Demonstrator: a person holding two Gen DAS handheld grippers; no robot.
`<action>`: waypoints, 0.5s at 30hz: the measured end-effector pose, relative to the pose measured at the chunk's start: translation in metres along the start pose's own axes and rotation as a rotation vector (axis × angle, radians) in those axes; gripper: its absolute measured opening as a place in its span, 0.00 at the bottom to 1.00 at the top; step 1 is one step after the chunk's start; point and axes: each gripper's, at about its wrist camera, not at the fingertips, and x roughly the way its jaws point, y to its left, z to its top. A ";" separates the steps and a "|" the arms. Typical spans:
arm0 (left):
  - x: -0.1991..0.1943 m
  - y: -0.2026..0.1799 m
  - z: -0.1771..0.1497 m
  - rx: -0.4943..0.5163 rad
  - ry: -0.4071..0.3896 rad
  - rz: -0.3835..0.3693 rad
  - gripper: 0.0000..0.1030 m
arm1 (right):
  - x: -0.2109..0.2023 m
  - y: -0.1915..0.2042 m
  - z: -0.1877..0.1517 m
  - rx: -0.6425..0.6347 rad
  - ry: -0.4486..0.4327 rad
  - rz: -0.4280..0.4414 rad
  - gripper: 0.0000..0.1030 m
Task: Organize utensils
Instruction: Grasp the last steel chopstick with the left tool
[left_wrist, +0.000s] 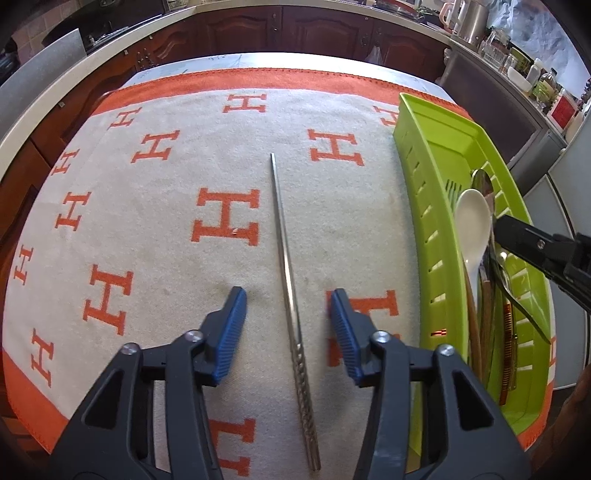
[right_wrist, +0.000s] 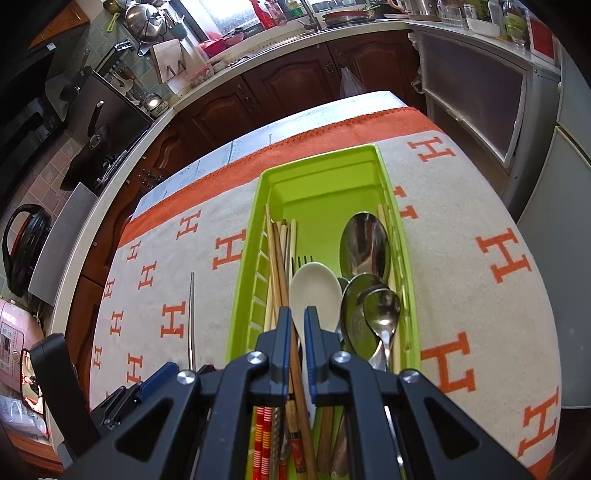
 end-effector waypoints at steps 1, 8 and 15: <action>-0.001 0.001 0.000 -0.005 -0.003 0.003 0.30 | 0.000 0.000 -0.001 0.000 0.001 0.000 0.07; -0.001 0.017 0.002 -0.042 -0.008 -0.018 0.04 | -0.003 0.000 -0.009 0.002 0.005 0.000 0.07; -0.005 0.027 0.003 -0.077 0.028 -0.053 0.03 | -0.013 0.005 -0.014 -0.015 -0.011 -0.001 0.07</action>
